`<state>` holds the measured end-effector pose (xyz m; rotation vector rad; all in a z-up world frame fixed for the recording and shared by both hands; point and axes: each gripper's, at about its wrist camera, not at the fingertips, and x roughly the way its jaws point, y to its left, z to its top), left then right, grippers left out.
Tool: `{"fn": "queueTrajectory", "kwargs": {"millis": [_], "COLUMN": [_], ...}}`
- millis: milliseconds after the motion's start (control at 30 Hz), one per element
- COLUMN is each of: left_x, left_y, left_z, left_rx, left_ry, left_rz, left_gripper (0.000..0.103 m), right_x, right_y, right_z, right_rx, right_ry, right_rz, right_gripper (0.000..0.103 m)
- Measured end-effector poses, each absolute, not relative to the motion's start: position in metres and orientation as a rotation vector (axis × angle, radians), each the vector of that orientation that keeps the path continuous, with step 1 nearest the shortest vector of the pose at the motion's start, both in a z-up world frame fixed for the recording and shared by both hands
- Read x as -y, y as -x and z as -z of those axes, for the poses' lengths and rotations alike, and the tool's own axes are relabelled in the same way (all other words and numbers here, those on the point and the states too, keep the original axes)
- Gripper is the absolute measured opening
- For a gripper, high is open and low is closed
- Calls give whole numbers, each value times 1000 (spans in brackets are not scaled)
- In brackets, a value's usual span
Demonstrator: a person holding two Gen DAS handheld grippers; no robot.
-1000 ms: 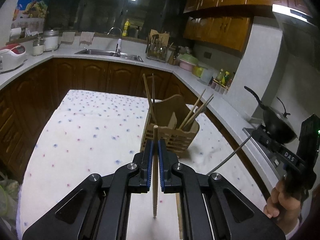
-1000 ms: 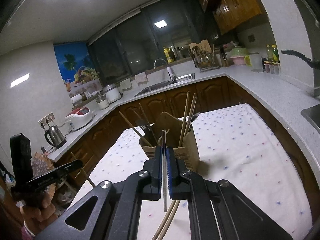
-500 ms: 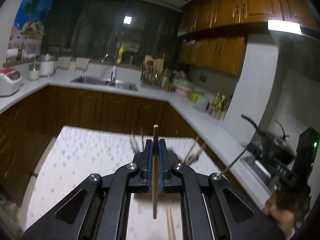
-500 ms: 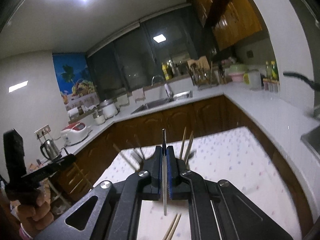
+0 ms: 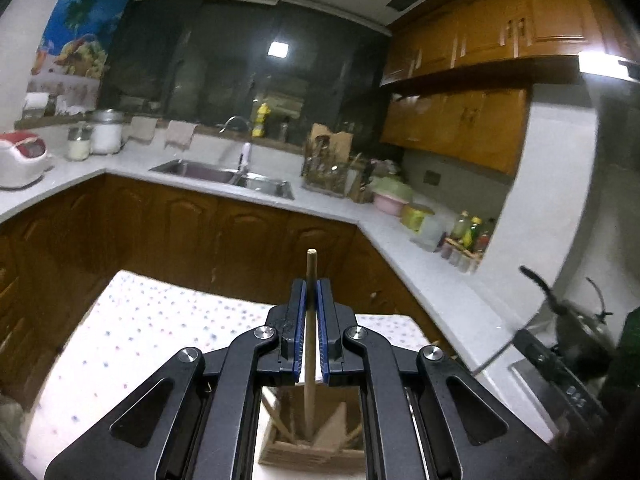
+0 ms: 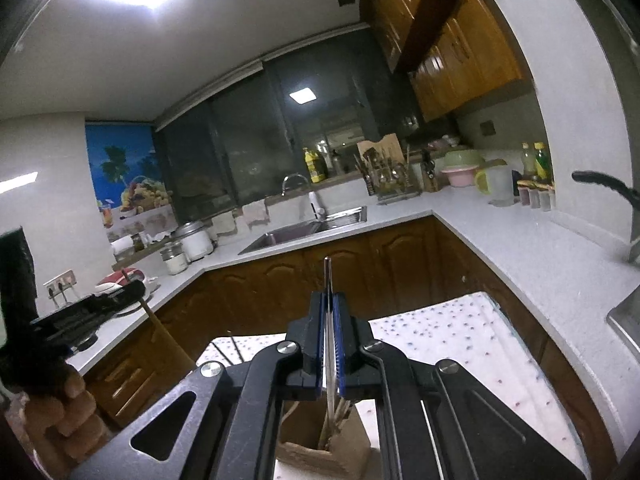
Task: Organize utensils
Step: 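Lower the chopsticks into the holder, open both grippers and withdraw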
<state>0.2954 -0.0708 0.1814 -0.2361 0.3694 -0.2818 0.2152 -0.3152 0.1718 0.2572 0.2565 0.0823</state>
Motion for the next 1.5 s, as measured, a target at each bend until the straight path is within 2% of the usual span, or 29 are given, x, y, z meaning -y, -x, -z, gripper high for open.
{"fn": "queueTrajectory", "kwargs": {"millis": [433, 933, 1000, 1033, 1100, 1133, 1167, 1200, 1267, 1300, 1367, 1500], "left_x": [69, 65, 65, 65, 64, 64, 64, 64, 64, 63, 60, 46], "left_y": [-300, -302, -302, -301, -297, -293, -289, -283, -272, -265, -252, -225], "left_z": [-112, -113, -113, -114, -117, -120, -123, -126, -131, -132, -133, -126], "left_rx": [-473, -492, -500, -504, -501, -495, -486, -472, -446, -437, -422, -414], "left_ry": [235, 229, 232, 235, 247, 251, 251, 247, 239, 239, 246, 268], "left_rz": [268, 286, 296, 302, 324, 333, 335, 331, 324, 321, 318, 279], "left_gripper": [5, 5, 8, 12, 27, 32, 40, 48, 56, 63, 67, 79], "right_x": [310, 302, 303, 304, 308, 310, 312, 314, 317, 319, 322, 324], "right_y": [-236, -246, -247, -247, -245, -242, -239, -234, -225, -221, -211, -195], "right_z": [-111, -96, -93, -93, -95, -95, -97, -99, -104, -106, -107, -101], "right_rx": [-382, -442, -445, -443, -438, -431, -421, -410, -387, -378, -360, -354], "right_ry": [-283, -282, -295, -303, -315, -324, -329, -331, -338, -343, -355, -373], "right_rz": [-84, -91, -97, -100, -98, -98, -97, -93, -89, -87, -85, -78], "right_gripper": [4, 5, 6, 10, 14, 22, 31, 36, 58, 62, 78, 89]}}
